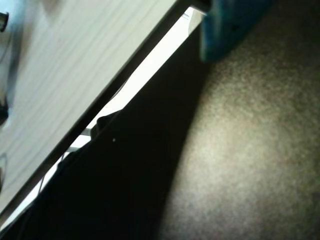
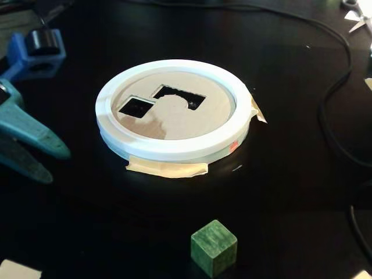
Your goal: Pick up the square block and drop it in corresponding square shaped hole
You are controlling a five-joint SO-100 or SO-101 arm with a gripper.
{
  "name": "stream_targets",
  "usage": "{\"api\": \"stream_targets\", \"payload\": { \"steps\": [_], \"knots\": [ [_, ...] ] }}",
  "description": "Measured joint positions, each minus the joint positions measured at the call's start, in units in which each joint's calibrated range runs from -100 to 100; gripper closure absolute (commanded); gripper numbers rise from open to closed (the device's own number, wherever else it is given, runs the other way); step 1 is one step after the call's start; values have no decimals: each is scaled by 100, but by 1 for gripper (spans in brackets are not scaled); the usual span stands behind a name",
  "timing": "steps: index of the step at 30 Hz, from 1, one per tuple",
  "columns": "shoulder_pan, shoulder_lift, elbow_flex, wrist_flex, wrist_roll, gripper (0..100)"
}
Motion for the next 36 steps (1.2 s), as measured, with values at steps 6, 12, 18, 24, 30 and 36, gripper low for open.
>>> {"api": "stream_targets", "payload": {
  "steps": [6,12,18,24,30,36],
  "knots": [
    [0,0,0,0,269,21],
    [0,0,0,0,327,21],
    [0,0,0,0,327,21],
    [0,0,0,0,327,21],
    [0,0,0,0,327,22],
    [0,0,0,-10,327,22]
  ]
}}
